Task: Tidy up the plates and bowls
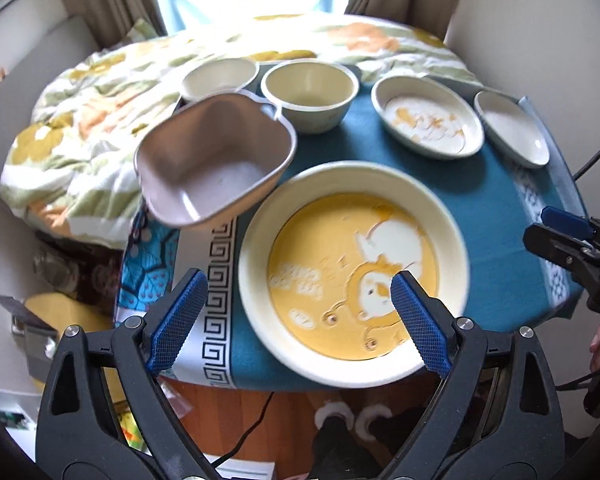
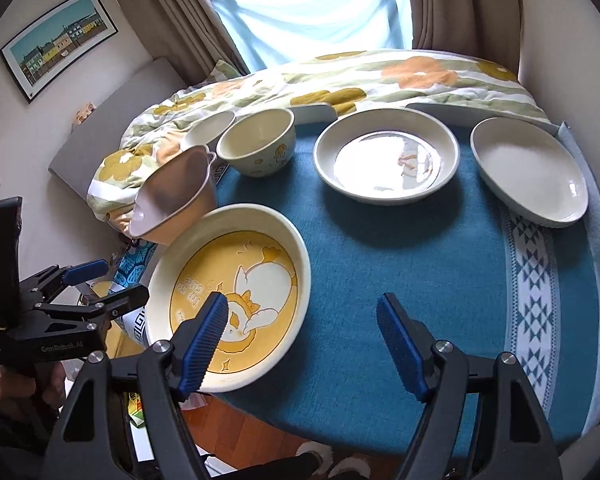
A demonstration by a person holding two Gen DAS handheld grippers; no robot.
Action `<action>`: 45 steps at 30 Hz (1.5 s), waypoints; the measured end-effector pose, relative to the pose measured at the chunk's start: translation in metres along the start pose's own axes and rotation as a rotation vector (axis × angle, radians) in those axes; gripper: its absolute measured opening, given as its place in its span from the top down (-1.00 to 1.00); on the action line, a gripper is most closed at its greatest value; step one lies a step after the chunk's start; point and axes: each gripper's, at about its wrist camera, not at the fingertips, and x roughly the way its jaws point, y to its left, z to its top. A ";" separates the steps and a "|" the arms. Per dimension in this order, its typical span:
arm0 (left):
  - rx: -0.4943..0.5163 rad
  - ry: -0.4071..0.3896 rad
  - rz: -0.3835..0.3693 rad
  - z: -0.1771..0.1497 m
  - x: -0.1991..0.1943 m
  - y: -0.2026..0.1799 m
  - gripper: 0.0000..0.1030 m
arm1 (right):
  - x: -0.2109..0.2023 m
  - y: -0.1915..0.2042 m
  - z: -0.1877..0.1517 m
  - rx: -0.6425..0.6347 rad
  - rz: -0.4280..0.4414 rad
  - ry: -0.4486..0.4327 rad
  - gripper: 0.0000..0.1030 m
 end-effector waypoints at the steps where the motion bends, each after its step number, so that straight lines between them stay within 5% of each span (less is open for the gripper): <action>1: 0.011 -0.025 -0.006 0.007 -0.011 -0.010 -0.80 | -0.012 -0.005 0.001 0.001 -0.004 -0.020 -0.41; 4: 0.037 -0.090 -0.038 0.032 -0.038 -0.039 -0.80 | -0.046 -0.024 0.007 0.008 -0.023 -0.073 -0.56; 6: 0.044 -0.134 -0.065 0.049 -0.052 -0.061 -0.95 | -0.068 -0.038 0.013 0.013 -0.039 -0.103 -0.99; 12: 0.100 -0.169 -0.195 0.107 -0.058 -0.138 -1.00 | -0.126 -0.082 0.025 0.016 -0.097 -0.241 -0.99; 16: 0.204 -0.138 -0.262 0.140 -0.041 -0.186 -1.00 | -0.137 -0.112 0.033 0.072 -0.147 -0.236 -0.99; 21: 0.296 -0.056 -0.384 0.183 0.004 -0.227 -1.00 | -0.141 -0.144 0.042 0.153 -0.197 -0.267 -0.99; 28: 0.444 0.086 -0.462 0.221 0.091 -0.266 -0.96 | -0.096 -0.206 0.049 0.396 -0.213 -0.165 -0.99; 37: 0.518 0.265 -0.532 0.248 0.200 -0.290 -0.46 | -0.034 -0.253 0.046 0.694 -0.229 -0.145 -0.99; 42: 0.536 0.328 -0.559 0.249 0.235 -0.297 -0.03 | -0.009 -0.266 0.047 0.759 -0.255 -0.114 -0.53; 45: 0.536 0.345 -0.568 0.250 0.248 -0.298 0.04 | 0.002 -0.272 0.045 0.798 -0.255 -0.101 -0.25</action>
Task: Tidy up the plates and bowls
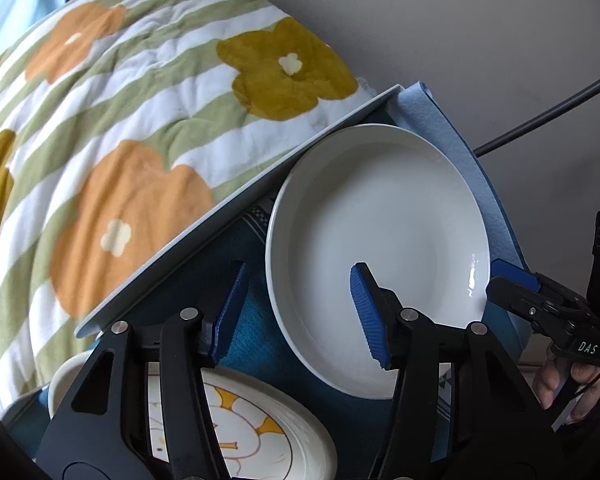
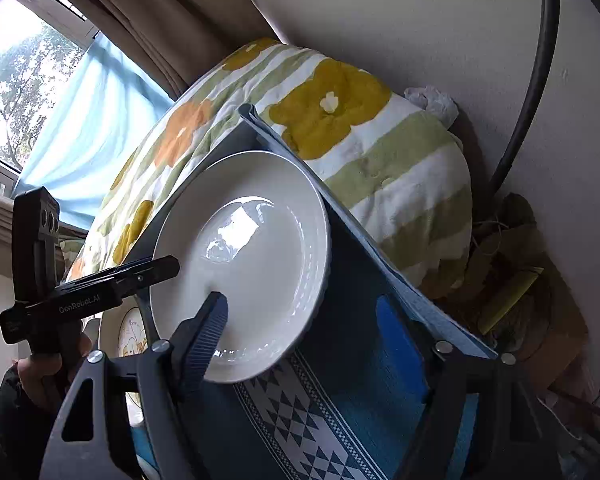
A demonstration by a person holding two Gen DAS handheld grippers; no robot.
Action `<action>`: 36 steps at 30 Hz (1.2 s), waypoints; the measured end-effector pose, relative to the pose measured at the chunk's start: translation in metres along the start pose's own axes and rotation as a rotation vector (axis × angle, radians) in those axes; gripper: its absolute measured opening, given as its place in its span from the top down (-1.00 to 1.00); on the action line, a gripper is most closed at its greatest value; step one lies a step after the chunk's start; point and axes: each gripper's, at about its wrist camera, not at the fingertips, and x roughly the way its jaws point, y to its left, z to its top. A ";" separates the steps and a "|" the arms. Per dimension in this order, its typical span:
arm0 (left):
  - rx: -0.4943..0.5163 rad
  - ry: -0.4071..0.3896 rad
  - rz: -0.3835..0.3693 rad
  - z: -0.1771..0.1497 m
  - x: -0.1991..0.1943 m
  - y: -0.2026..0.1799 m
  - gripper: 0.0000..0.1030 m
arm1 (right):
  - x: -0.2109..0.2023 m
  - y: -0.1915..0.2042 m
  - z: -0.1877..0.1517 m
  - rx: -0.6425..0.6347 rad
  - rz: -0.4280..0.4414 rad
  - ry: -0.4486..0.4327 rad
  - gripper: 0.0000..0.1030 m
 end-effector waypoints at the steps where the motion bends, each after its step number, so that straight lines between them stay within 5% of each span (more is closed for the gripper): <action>1: 0.001 0.003 -0.003 0.002 0.003 0.002 0.04 | 0.003 0.000 0.000 0.004 -0.001 0.002 -0.21; 7: 0.018 0.008 -0.021 0.008 0.010 0.004 0.38 | 0.020 0.000 0.003 0.029 0.004 0.020 0.34; 14: 0.044 -0.008 0.037 0.008 0.011 0.000 0.62 | 0.026 -0.001 0.007 0.041 -0.013 0.010 0.64; 26: 0.082 -0.046 0.117 0.004 -0.001 -0.014 0.62 | 0.023 0.003 0.009 -0.018 -0.027 0.002 0.67; 36: 0.045 -0.136 0.177 -0.012 -0.053 -0.037 0.62 | -0.010 0.017 0.016 -0.115 0.008 -0.020 0.67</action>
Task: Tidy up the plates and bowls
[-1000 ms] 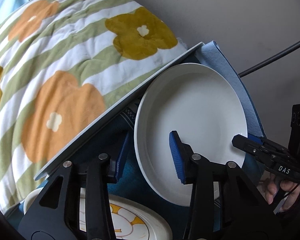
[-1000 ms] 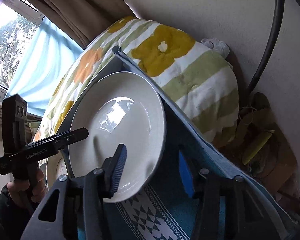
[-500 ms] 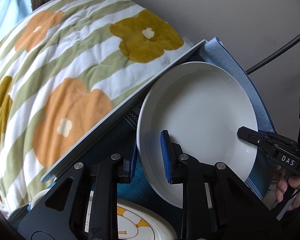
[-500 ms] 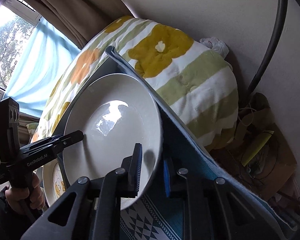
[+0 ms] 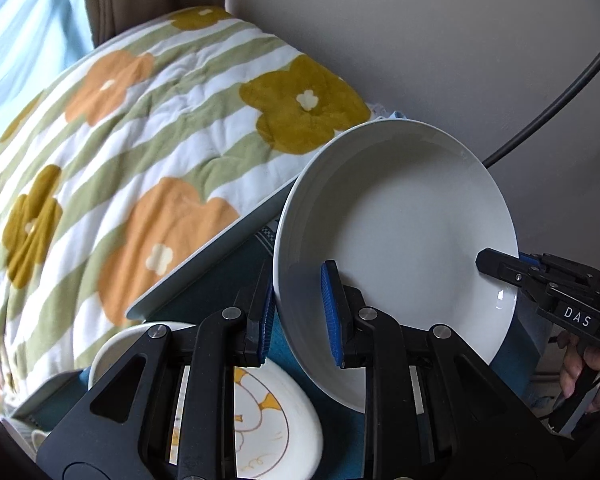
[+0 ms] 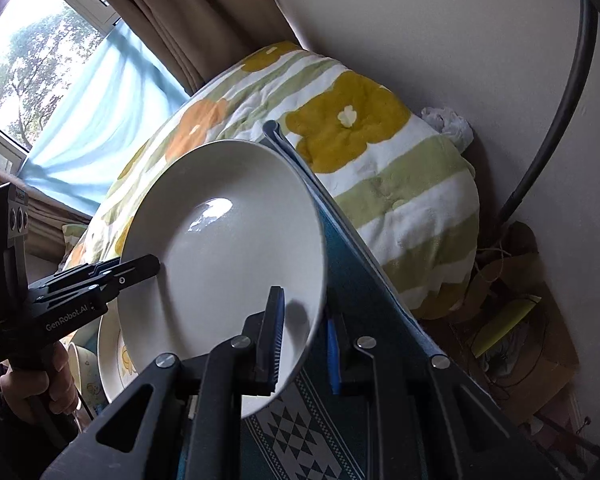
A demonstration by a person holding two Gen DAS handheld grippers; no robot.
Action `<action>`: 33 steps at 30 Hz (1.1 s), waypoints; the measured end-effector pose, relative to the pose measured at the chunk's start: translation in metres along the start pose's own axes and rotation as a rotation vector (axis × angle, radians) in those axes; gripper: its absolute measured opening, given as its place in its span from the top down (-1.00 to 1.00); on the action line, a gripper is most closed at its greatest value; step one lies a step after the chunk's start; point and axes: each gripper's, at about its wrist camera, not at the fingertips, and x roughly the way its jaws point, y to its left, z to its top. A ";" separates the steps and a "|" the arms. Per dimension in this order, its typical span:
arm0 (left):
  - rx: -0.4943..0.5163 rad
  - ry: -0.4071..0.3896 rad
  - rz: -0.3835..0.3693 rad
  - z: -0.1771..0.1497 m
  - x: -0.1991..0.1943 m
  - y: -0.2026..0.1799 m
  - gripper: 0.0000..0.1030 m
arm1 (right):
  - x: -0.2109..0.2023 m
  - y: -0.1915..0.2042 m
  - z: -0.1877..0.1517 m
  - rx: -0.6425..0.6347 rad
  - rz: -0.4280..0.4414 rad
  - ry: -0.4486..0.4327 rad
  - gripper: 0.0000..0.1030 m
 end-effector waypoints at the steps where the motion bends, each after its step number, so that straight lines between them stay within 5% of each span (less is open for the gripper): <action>1: -0.014 -0.009 0.009 -0.002 -0.008 -0.002 0.62 | -0.006 0.002 0.001 -0.020 0.007 0.000 0.67; 7: -0.145 -0.074 0.082 -0.035 -0.062 -0.010 0.62 | -0.038 0.022 0.007 -0.179 0.071 0.022 0.67; 14: -0.332 -0.124 0.175 -0.110 -0.113 -0.012 0.62 | -0.058 0.052 -0.010 -0.373 0.161 0.076 0.67; 24: -0.632 -0.115 0.278 -0.252 -0.154 -0.002 0.62 | -0.045 0.104 -0.078 -0.602 0.295 0.219 0.67; 33: -0.773 -0.072 0.297 -0.355 -0.164 0.024 0.62 | -0.018 0.145 -0.156 -0.687 0.321 0.333 0.67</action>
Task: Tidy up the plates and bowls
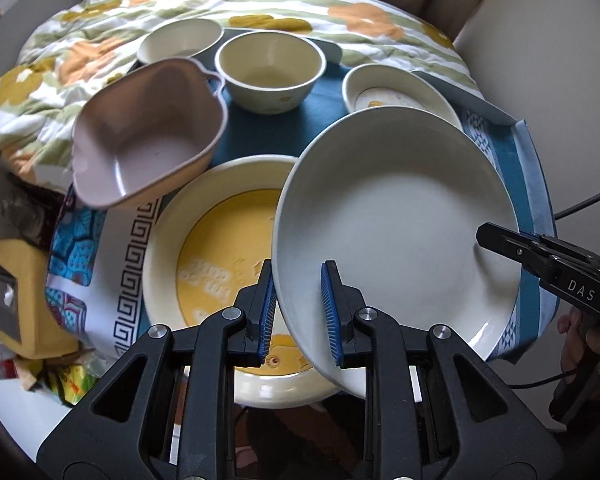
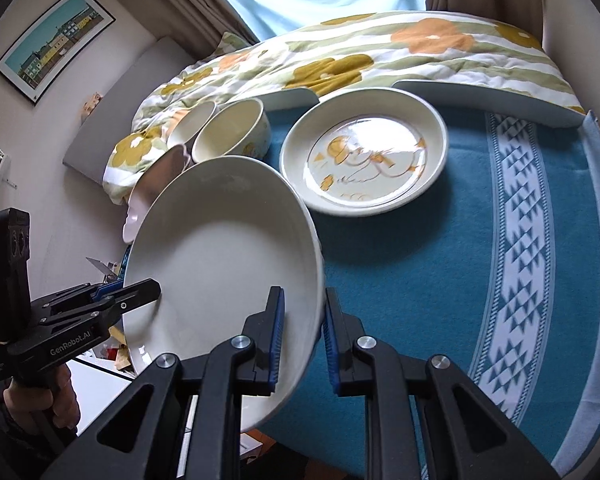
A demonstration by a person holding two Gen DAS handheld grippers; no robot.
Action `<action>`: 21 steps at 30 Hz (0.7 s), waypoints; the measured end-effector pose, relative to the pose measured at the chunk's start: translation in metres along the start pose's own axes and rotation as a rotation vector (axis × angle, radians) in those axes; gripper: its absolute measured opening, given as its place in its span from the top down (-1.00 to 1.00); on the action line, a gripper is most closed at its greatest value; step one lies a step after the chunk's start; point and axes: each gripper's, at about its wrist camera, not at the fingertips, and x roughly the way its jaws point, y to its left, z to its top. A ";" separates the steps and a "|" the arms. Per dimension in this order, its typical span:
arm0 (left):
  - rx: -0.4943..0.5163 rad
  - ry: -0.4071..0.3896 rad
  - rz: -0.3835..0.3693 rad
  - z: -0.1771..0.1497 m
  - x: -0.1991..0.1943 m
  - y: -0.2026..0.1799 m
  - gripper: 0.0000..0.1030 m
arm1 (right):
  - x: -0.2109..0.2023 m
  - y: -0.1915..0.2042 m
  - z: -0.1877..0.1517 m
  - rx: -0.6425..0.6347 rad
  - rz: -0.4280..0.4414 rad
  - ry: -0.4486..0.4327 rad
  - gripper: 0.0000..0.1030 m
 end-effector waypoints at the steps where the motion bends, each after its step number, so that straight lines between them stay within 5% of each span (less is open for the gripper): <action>1: -0.006 0.008 0.000 -0.003 0.003 0.008 0.62 | 0.006 0.005 -0.003 0.001 0.001 0.008 0.67; 11: -0.028 0.068 -0.023 -0.008 0.032 0.057 0.62 | 0.044 0.044 -0.009 0.004 -0.060 0.039 0.67; 21: 0.036 0.077 0.020 -0.006 0.046 0.056 0.62 | 0.055 0.059 -0.010 -0.015 -0.131 0.033 0.67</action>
